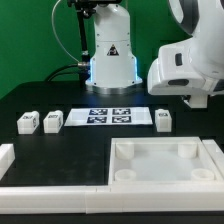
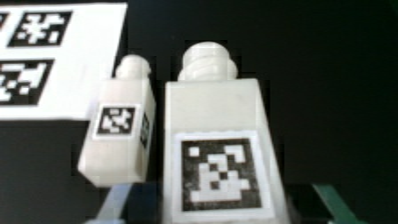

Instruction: Assemble one leg

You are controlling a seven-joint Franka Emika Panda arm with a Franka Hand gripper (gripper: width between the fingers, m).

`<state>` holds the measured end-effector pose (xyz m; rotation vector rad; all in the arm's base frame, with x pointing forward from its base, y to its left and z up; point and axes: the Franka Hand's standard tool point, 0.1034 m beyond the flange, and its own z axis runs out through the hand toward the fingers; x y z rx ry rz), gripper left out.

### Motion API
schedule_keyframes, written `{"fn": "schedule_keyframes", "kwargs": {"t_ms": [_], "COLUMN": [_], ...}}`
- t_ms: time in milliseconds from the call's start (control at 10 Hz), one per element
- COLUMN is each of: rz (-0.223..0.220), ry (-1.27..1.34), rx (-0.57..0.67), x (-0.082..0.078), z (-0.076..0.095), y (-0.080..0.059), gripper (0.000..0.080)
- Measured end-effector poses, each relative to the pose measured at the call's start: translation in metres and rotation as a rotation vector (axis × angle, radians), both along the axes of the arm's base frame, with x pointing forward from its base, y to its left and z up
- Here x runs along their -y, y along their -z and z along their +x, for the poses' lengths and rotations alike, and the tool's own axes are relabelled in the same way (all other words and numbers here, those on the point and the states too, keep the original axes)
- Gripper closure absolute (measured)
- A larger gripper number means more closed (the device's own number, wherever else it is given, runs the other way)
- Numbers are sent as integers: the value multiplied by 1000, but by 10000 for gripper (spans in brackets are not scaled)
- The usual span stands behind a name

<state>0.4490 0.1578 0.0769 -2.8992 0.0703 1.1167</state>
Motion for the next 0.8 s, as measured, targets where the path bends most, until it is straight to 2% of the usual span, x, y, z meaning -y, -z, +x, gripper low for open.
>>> {"fn": "schedule_keyframes", "kwargs": {"t_ms": [100,200,300,400,500,600,800], "rz": [10,47,64,54,40,36,44], "ry": [-6,-36,-64,-69,-87,-94,-88], "rx": [66,144,237,330,433,609,760], "x": [3,12,28,37,40,36,36], "z": [2,26,64,91,110,127,114], "y": [-6,-24,-58,-83,-100,-110,-102], "gripper": [508,507,507,507,507,507,507]}}
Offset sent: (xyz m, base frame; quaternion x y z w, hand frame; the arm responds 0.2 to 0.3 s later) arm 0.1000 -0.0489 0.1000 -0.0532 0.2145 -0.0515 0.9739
